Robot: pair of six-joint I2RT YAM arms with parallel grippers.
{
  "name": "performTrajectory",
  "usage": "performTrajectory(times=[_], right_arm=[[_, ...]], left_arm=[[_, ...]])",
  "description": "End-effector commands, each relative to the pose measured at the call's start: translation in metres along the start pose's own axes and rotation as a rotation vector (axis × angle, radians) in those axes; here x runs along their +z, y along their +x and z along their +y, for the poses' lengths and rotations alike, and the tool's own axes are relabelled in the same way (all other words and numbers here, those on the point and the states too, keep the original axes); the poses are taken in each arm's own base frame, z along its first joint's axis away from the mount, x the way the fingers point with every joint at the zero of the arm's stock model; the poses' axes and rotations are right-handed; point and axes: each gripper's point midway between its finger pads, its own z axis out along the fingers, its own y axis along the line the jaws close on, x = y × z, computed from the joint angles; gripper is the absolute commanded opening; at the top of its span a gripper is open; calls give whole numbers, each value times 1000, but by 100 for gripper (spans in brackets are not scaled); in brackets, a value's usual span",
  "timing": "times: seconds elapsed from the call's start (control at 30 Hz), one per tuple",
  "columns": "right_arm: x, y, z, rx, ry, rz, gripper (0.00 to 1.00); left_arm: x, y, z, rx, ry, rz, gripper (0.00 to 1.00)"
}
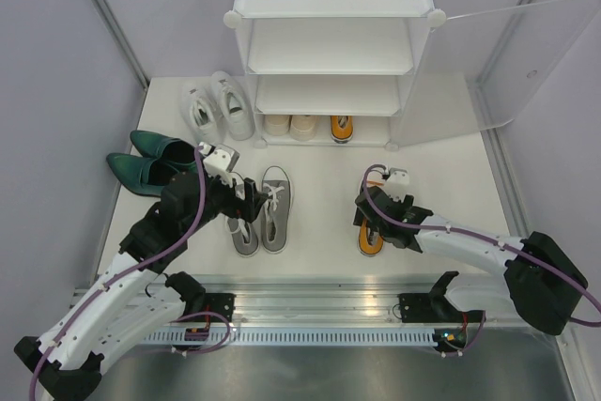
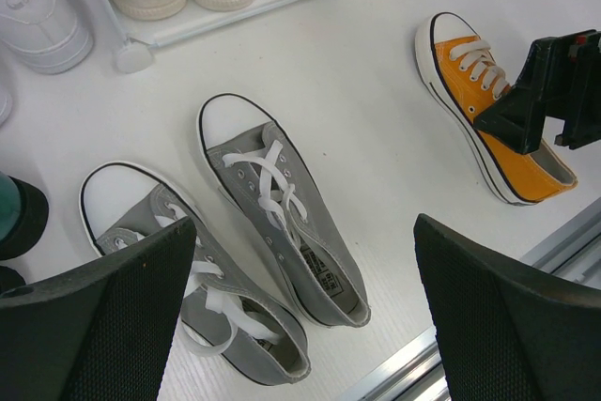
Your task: Place and organize the shoes in the shoe cabinet
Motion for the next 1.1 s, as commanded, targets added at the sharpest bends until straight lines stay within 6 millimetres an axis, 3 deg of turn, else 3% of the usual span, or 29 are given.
performTrajectory(times=[0.0, 0.27, 0.4, 0.5, 0.53, 0.6, 0.87, 1.07], right_arm=[[0, 2, -4, 5, 25, -1, 89], [19, 21, 3, -17, 9, 32, 86], [22, 17, 10, -28, -17, 14, 74], [20, 8, 13, -39, -28, -15, 57], [19, 4, 14, -46, -32, -30, 47], [16, -6, 21, -39, -63, -63, 40], [10, -52, 35, -40, -110, -203, 25], [30, -90, 35, 13, -98, -223, 24]], left_arm=[[-4, -17, -7, 17, 33, -45, 100], [-4, -18, -7, 17, 30, -47, 100], [-4, -18, -6, 19, 28, -46, 100], [-5, -18, -6, 20, 24, -49, 100], [-6, -19, -6, 20, 25, -54, 100], [-6, -19, -6, 20, 26, -54, 100], [-8, -22, -8, 19, 37, -63, 100], [-12, -25, -12, 18, 59, -75, 100]])
